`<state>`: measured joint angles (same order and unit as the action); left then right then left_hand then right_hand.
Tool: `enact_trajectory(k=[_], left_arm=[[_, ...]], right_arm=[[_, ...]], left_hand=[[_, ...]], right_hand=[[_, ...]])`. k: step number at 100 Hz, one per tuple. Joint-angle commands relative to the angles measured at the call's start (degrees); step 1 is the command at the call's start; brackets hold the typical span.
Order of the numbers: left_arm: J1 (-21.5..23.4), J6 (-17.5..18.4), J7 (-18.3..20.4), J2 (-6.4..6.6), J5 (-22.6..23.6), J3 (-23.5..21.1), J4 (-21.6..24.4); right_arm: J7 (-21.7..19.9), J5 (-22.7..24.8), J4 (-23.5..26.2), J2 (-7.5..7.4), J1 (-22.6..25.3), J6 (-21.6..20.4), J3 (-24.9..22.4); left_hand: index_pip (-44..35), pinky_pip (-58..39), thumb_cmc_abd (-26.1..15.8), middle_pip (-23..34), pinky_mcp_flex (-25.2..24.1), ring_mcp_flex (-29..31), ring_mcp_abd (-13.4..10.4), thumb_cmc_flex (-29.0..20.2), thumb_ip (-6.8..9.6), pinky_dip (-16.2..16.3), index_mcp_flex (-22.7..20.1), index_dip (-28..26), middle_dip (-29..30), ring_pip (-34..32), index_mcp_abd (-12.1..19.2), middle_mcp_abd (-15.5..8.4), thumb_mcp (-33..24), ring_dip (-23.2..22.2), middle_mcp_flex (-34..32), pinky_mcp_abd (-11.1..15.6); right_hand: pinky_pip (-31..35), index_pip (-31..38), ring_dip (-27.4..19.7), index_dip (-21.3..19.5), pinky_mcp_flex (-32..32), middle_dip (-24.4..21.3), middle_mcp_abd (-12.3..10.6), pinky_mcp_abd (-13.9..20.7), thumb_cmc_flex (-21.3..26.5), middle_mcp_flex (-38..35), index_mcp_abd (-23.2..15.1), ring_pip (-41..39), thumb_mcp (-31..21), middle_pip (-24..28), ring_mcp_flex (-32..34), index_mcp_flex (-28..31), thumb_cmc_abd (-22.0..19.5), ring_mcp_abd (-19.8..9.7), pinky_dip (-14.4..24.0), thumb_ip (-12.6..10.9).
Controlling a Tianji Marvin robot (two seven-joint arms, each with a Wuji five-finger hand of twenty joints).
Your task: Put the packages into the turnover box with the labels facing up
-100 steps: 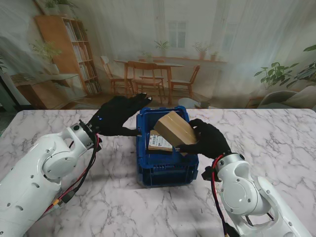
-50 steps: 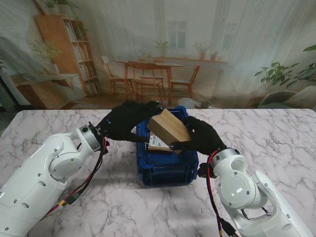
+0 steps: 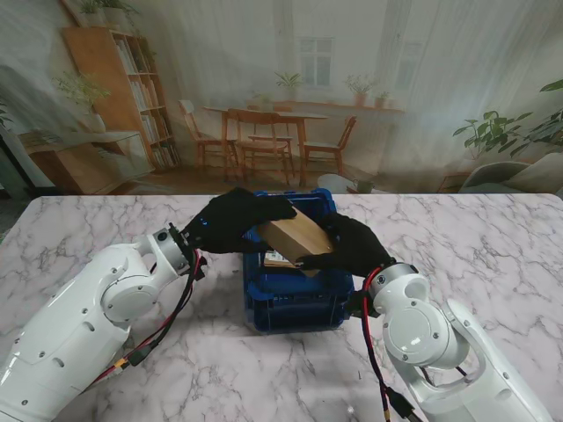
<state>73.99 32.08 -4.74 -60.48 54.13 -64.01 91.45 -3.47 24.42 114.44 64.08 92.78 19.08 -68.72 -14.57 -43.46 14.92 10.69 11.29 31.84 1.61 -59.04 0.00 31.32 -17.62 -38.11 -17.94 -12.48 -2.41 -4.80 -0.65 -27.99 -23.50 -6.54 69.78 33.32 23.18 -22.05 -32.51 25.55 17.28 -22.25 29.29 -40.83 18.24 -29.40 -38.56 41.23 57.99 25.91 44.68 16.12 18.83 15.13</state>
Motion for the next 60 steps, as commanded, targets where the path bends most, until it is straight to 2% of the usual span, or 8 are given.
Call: enact_trajectory(k=[1,12,24,33,44,50,55,60], left_arm=[[0.1,-0.2,0.8,-0.62,-0.3,0.6,-0.3],[-0.1,-0.3,0.2,-0.76,-0.5,1.3,-0.6],[-0.4,-0.2,0.0,-0.9,-1.0,2.0,-0.8],[-0.5,-0.3,-0.4,-1.03,-1.3,2.5,-1.0],[-0.6,-0.6,-1.0,-1.22,-1.8,2.8,-1.3],[-0.6,-1.0,-1.8,-1.34,-1.7,2.8,-1.4],[-0.5,-1.3,-2.6,-1.5,-1.7,2.8,-1.5],[-0.4,-1.6,-2.9,-1.59,-1.9,2.6,-1.4]], right_arm=[[0.1,-0.4,0.2,0.39,-0.3,0.3,0.3],[0.1,-1.1,0.1,0.46,-0.5,0.3,0.5],[0.0,-1.8,-0.2,0.52,-1.0,0.4,0.8],[0.0,-2.2,-0.3,0.56,-1.3,0.5,0.9],[0.0,-2.5,-0.3,0.59,-1.4,0.6,1.0],[0.0,-2.7,-0.3,0.61,-1.3,0.5,1.0],[0.0,-3.0,-0.3,0.63,-1.3,0.5,1.0],[0.0,-3.3,-0.2,0.64,-1.1,0.5,0.9]], left_hand=[[-5.8,-1.9,-4.1,5.9,0.3,2.0,-0.7,-3.6,1.21,1.8,-3.5,-2.9,-3.6,-1.9,4.4,-1.8,-1.0,-1.9,-6.0,1.4],[-9.3,-3.3,-4.3,7.6,0.9,3.4,-0.5,-4.4,1.37,2.1,-3.9,-3.6,-6.4,-3.1,4.4,-1.6,-1.0,-4.7,-7.9,1.4],[-13.8,-4.6,-2.7,9.3,1.3,4.7,-0.6,-6.0,1.32,2.5,-4.4,-7.4,-8.9,-4.3,5.2,-1.4,-1.8,-7.2,-10.2,1.2],[-16.3,-6.0,-1.3,7.7,2.1,6.2,-0.6,-7.5,0.72,2.6,-6.0,-9.2,-19.9,-5.2,5.8,-0.9,-2.9,-9.4,-13.9,1.5],[-21.4,-8.0,-0.4,3.2,3.4,8.2,-0.1,-10.8,0.72,2.9,-7.8,-9.5,-27.9,-7.5,6.4,0.4,-3.1,-12.2,-20.5,2.5],[-23.8,-9.3,-0.8,0.4,4.3,9.4,0.3,-12.3,0.93,2.9,-8.8,-9.0,-31.0,-8.9,6.2,1.1,-3.4,-13.6,-23.8,3.1],[-25.1,-10.1,-1.1,0.4,5.0,10.0,2.2,-13.3,1.22,3.0,-10.0,-9.0,-32.0,-10.0,6.1,1.7,-4.0,-14.4,-25.4,3.1],[-25.9,-10.6,-1.3,0.8,5.6,10.5,2.5,-13.9,1.44,3.1,-10.8,-8.9,-32.4,-10.8,5.7,2.2,-4.4,-14.9,-26.4,3.1]], right_hand=[[1.6,31.7,0.8,-2.1,-0.8,4.4,-3.5,-1.3,17.7,-8.0,-12.4,-2.8,-21.2,6.7,2.5,5.8,-9.8,-2.5,0.6,-4.0],[1.8,31.7,0.9,-2.2,-1.0,4.5,-3.4,-1.3,17.7,-8.1,-12.5,-2.9,-21.3,6.7,2.6,5.9,-9.8,-2.5,0.6,-4.0],[1.8,31.6,1.0,-2.2,-1.0,4.6,-3.5,-1.3,17.7,-8.1,-12.5,-3.0,-21.4,6.7,2.6,5.9,-9.8,-2.5,0.6,-3.9],[1.8,31.6,1.0,-2.3,-0.9,4.6,-3.5,-1.3,17.7,-8.1,-12.6,-3.0,-21.5,6.6,2.5,5.9,-9.8,-2.4,0.5,-3.9],[1.7,31.4,1.0,-2.2,-0.7,4.6,-3.5,-1.3,17.4,-7.8,-12.6,-2.9,-21.2,6.5,2.3,5.8,-9.9,-2.4,0.5,-3.8],[1.6,30.4,0.9,-1.7,-0.4,4.6,-3.2,-1.4,16.7,-6.8,-12.3,-2.6,-19.5,6.2,1.8,5.2,-10.4,-2.1,0.4,-3.9],[1.5,29.3,0.9,-0.8,-0.1,4.3,-2.9,-1.4,16.2,-5.8,-11.9,-2.4,-18.6,5.8,1.6,4.7,-10.4,-2.0,0.4,-4.1],[1.4,28.6,0.9,-0.2,0.0,4.2,-2.9,-1.4,15.5,-5.4,-11.6,-2.3,-17.8,5.7,1.3,4.5,-10.6,-2.0,0.4,-4.1]])
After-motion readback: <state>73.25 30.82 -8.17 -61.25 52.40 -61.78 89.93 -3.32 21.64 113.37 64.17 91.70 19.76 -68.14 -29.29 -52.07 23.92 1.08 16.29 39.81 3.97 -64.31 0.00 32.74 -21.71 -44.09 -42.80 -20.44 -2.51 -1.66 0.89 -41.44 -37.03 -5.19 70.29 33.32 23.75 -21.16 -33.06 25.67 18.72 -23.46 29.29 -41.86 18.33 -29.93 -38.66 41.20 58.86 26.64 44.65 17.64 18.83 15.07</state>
